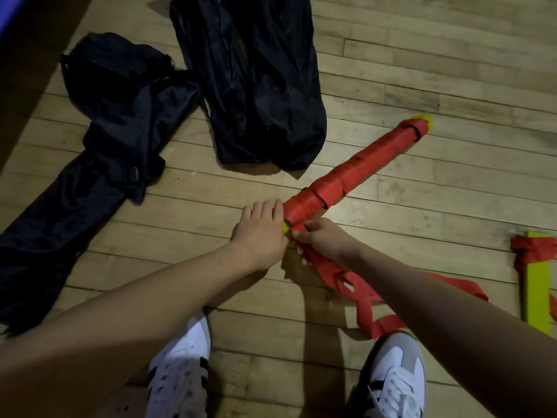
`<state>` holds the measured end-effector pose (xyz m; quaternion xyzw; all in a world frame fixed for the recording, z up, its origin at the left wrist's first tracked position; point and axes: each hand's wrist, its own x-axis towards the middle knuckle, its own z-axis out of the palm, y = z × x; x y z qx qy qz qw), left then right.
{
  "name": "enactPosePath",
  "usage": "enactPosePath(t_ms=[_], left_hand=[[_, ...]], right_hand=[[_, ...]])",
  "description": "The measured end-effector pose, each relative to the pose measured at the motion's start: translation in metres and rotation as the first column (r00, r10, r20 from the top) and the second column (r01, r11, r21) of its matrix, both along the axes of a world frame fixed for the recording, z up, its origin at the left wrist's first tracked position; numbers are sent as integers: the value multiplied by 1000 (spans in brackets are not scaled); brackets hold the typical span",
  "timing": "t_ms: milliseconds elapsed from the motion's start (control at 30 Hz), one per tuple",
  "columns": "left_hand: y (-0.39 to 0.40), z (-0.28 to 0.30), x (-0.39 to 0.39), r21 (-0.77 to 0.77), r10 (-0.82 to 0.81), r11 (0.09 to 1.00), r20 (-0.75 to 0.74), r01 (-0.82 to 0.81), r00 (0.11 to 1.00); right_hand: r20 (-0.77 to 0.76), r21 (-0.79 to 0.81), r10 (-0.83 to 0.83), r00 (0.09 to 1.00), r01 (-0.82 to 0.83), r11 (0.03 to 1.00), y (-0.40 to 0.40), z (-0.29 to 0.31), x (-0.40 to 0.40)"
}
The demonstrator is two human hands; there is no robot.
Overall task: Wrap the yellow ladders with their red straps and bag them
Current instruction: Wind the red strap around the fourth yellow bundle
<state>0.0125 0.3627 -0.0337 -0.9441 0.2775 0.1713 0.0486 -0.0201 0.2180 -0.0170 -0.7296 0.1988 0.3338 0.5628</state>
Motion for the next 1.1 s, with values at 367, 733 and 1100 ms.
enactPosePath(t_ms=[367, 733, 1100], left_hand=[[-4, 6, 14, 15, 208, 978, -58, -207, 976], [-15, -6, 61, 45, 177, 981, 172, -187, 969], [1, -32, -6, -15, -154, 986, 264, 164, 952]], right_hand=[[-49, -9, 93, 994, -93, 996, -13, 10, 2], [-99, -13, -59, 993, 58, 998, -16, 10, 19], [-50, -96, -151, 987, 146, 985, -11, 0, 18]])
